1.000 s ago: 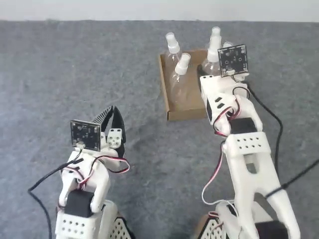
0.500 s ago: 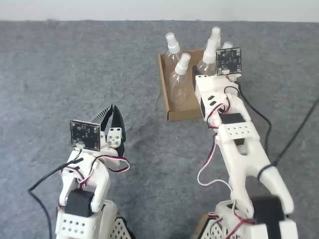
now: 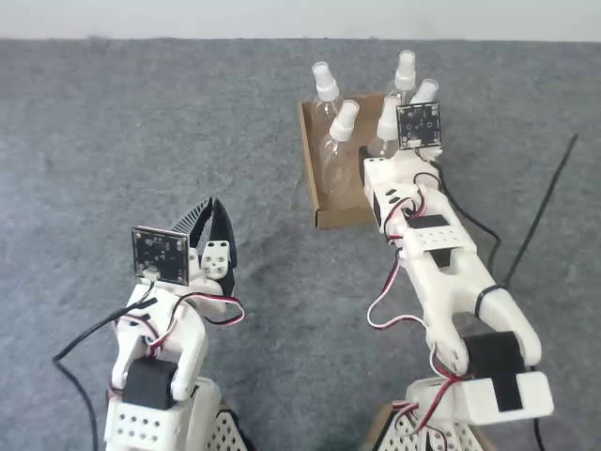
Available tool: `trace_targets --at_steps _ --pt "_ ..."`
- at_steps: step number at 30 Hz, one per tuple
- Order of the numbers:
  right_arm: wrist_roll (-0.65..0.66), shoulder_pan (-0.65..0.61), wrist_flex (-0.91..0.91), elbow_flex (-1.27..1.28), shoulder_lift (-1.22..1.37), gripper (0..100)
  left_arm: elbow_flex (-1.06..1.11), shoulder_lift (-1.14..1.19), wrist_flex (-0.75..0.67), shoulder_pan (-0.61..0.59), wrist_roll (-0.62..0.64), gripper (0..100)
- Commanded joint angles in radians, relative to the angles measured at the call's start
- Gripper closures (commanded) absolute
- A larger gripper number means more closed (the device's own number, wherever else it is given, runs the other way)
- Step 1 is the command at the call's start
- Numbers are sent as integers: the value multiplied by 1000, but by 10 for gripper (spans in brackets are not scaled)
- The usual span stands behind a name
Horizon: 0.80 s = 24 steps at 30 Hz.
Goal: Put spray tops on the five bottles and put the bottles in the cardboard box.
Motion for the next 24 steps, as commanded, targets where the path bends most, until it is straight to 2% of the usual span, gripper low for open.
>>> trace_targets --at_steps 1,17,24 --pt "-11 10 -27 -14 -10 992 -5 -9 -25 -6 5 988" --pt "-9 7 -18 -14 -7 987 -5 -6 -25 -6 3 988" --pt "-9 -25 8 2 -12 821 -5 -6 -25 -6 3 988"
